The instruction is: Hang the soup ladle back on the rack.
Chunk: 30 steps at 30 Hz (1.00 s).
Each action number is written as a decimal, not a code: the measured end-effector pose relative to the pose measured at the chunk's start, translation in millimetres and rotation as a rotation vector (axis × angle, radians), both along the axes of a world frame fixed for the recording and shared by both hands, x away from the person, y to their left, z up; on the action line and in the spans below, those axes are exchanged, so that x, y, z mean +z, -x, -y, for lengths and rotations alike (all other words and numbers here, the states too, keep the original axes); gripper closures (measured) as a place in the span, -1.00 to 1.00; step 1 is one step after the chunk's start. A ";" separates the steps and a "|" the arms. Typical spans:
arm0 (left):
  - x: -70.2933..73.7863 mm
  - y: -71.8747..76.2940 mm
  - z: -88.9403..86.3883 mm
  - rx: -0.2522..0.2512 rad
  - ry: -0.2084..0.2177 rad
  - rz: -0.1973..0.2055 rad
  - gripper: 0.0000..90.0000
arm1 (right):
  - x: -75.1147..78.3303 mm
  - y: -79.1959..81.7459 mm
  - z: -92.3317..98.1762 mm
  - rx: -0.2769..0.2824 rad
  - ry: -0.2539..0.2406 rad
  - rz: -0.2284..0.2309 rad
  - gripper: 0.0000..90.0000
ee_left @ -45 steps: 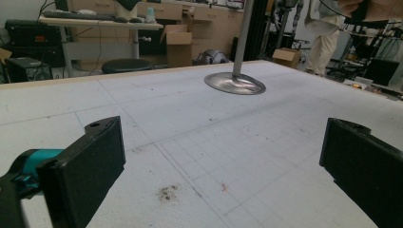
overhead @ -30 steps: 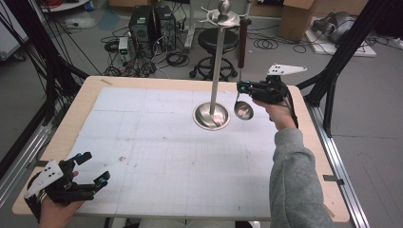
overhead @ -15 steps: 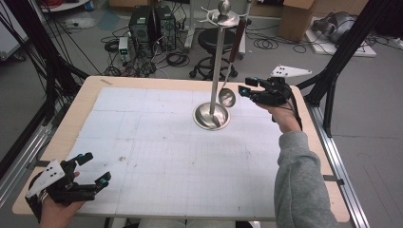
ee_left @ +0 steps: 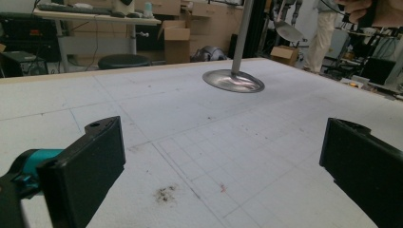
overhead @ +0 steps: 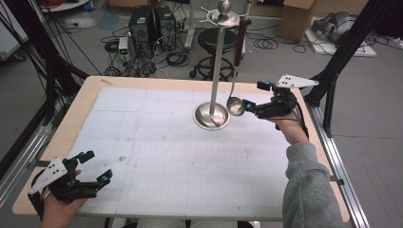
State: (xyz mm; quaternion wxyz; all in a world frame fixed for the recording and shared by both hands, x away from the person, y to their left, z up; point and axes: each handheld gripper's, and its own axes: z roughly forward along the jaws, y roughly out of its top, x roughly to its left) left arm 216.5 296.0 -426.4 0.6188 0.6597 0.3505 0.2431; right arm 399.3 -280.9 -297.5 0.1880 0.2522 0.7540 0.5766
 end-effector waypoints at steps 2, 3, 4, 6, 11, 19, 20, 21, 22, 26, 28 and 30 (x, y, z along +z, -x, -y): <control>0.4 -0.9 1.2 -0.001 0.003 0.001 -0.96 | -4.7 3.7 -1.4 0.001 0.029 -0.002 -1.00; 0.7 -1.2 1.7 -0.002 0.001 0.002 -0.96 | -7.2 5.4 -1.4 0.003 0.026 -0.010 -1.00; 1.4 -1.4 2.1 -0.003 0.001 0.005 -0.96 | -9.6 7.2 -0.8 0.007 0.024 -0.012 -1.00; 3.2 -1.8 2.9 -0.004 0.004 0.013 -0.96 | -13.9 11.4 0.2 0.007 0.023 -0.010 -1.00; 3.7 -6.3 4.6 -0.008 0.013 0.017 -0.96 | -23.0 24.2 2.4 0.022 0.036 -0.013 -1.00; 4.1 -15.1 13.3 -0.041 0.003 0.026 -0.96 | -45.1 39.7 11.2 -0.003 0.036 -0.032 -1.00; 4.2 -16.2 14.5 -0.045 0.004 0.027 -0.96 | -48.0 43.1 12.4 -0.007 0.036 -0.033 -1.00; 4.1 -17.3 15.8 -0.048 0.001 0.028 -0.96 | -50.5 46.7 13.2 -0.012 0.040 -0.040 -1.00; 4.0 -18.4 17.6 -0.051 0.000 0.031 -0.96 | -52.9 51.2 14.5 -0.013 0.044 -0.040 -1.00; 4.4 -21.5 22.2 -0.058 -0.010 0.033 -0.96 | -58.9 68.1 23.6 -0.017 0.032 -0.019 -1.00; 4.4 -22.4 23.1 -0.055 -0.009 0.033 -0.96 | -61.0 75.7 29.3 -0.027 0.011 -0.003 -1.00; 4.1 -23.2 23.2 -0.055 -0.011 0.030 -0.96 | -61.6 84.1 34.7 -0.045 -0.016 0.001 -1.00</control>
